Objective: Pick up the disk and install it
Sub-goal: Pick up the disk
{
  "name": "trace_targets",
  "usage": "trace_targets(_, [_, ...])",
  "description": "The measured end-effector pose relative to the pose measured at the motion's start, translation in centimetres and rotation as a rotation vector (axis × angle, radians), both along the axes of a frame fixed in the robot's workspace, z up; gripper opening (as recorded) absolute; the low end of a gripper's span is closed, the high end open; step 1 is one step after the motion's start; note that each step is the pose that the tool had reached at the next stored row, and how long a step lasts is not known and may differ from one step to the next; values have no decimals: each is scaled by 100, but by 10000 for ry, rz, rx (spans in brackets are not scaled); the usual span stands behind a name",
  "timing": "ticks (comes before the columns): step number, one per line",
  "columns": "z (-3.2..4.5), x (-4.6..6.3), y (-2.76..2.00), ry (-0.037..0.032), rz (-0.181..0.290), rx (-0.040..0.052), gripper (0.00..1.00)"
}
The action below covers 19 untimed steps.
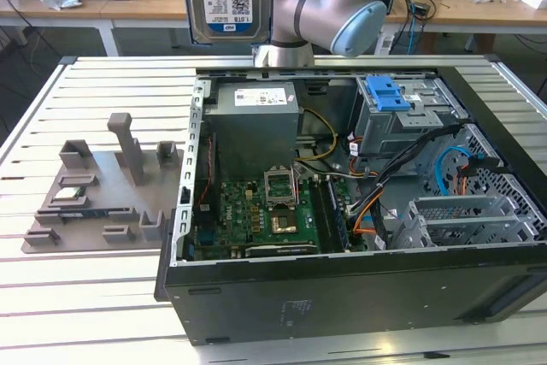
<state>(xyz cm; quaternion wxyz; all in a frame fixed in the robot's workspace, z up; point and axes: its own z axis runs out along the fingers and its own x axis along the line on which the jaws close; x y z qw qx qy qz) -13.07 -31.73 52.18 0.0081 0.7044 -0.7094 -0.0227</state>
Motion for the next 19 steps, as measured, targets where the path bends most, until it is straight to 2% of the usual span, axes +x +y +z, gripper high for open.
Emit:
trace_targets(3, [0, 0, -58, 1, -1, 0, 37])
trace_targets(5, [0, 0, -114, 0, -1, 0, 37])
trace_targets(19, [0, 3, -258, 1, -1, 0, 37])
